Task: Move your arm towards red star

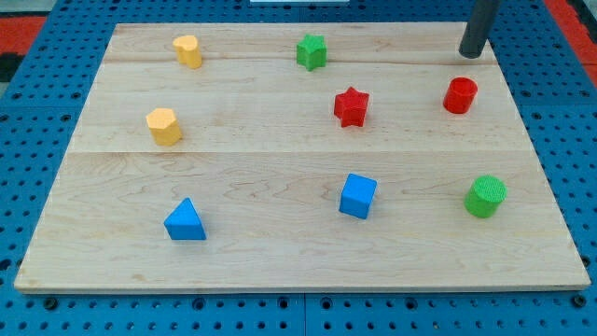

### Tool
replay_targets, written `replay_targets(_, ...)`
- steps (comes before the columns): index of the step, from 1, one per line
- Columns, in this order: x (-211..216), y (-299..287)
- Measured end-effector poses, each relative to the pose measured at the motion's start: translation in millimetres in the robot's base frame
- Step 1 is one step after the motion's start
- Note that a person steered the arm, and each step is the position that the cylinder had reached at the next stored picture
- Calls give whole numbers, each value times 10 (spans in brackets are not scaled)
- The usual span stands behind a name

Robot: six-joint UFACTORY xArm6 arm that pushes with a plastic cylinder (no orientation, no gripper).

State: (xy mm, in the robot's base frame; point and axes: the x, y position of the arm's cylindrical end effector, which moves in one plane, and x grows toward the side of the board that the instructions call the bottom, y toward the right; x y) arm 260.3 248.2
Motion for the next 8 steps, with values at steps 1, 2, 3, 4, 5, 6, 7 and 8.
replay_targets(1, 0, 23)
replay_targets(2, 0, 48)
replay_targets(3, 0, 50)
replay_targets(4, 18, 44)
replay_targets(5, 269, -252)
replay_targets(6, 581, -655)
replay_targets(7, 898, -1054)
replay_targets(8, 963, -1552)
